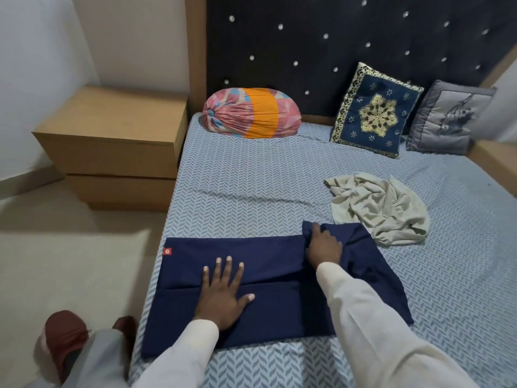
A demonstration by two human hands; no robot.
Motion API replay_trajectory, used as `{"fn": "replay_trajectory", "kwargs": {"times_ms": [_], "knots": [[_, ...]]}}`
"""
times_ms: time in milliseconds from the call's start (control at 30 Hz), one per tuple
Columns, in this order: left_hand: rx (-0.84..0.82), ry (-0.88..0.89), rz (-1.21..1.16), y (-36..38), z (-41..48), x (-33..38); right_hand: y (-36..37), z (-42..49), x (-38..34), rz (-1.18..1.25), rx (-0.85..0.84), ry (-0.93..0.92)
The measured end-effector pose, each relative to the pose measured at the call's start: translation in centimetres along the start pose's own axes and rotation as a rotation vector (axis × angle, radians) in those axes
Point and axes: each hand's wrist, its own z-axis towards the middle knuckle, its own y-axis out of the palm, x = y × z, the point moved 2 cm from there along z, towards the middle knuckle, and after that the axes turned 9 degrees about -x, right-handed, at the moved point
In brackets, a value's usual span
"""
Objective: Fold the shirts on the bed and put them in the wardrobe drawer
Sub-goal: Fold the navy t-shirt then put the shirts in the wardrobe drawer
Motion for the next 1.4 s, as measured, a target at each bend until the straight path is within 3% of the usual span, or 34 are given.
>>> {"fn": "replay_trajectory", "kwargs": {"times_ms": [167,233,300,367,467,567,633,767,833,933,1067,1200,1267,1333,1400], "knots": [[-0.025,0.038,0.033,1.2,0.6,-0.5,-1.3,-3.5,7.7,1.326,0.377,0.415],[-0.038,0.029,0.026,1.0,0.5,-0.3,0.0,-6.1,9.8,1.569,0.537,0.531],[-0.061,-0.012,-0.011,0.2,0.0,-0.1,0.8,-8.4,11.2,1.546,0.57,0.662],[0.05,-0.042,-0.015,-0.2,0.1,-0.6,0.5,-9.5,12.4,1.41,0.565,0.731],[0.11,-0.187,-0.096,-1.2,0.2,-2.3,-0.7,-7.7,12.9,1.207,0.534,0.568],[0.132,-0.28,-0.1,-2.1,0.4,-5.0,-1.7,-3.1,11.4,1.062,0.299,0.321],[0.121,-0.317,-0.095,-2.4,0.7,-6.6,-1.3,0.4,10.9,1.087,0.107,0.254],[0.114,-0.335,-0.087,-2.4,1.0,-8.0,2.4,7.8,12.4,1.306,-0.091,0.354],[0.112,-0.34,-0.076,-2.3,0.9,-8.0,-0.2,5.8,11.4,1.302,-0.048,0.38],[0.105,-0.35,-0.064,-2.1,1.1,-8.0,-1.9,3.1,12.1,1.387,0.204,0.456],[0.129,-0.359,-0.049,-1.6,1.4,-8.2,-0.1,-0.2,14.7,1.475,0.351,0.48],[0.115,-0.35,-0.074,-1.7,1.4,-8.3,0.6,-3.3,15.1,1.102,0.272,0.546],[0.105,-0.353,-0.063,-1.8,1.4,-8.3,0.1,-3.8,14.6,0.909,0.364,0.532],[0.107,-0.348,-0.072,-1.9,1.4,-8.2,-0.3,-3.6,12.9,0.725,0.475,0.413],[0.107,-0.347,-0.072,-1.9,1.3,-8.2,-0.2,-2.9,10.0,0.525,0.458,0.153]]}}
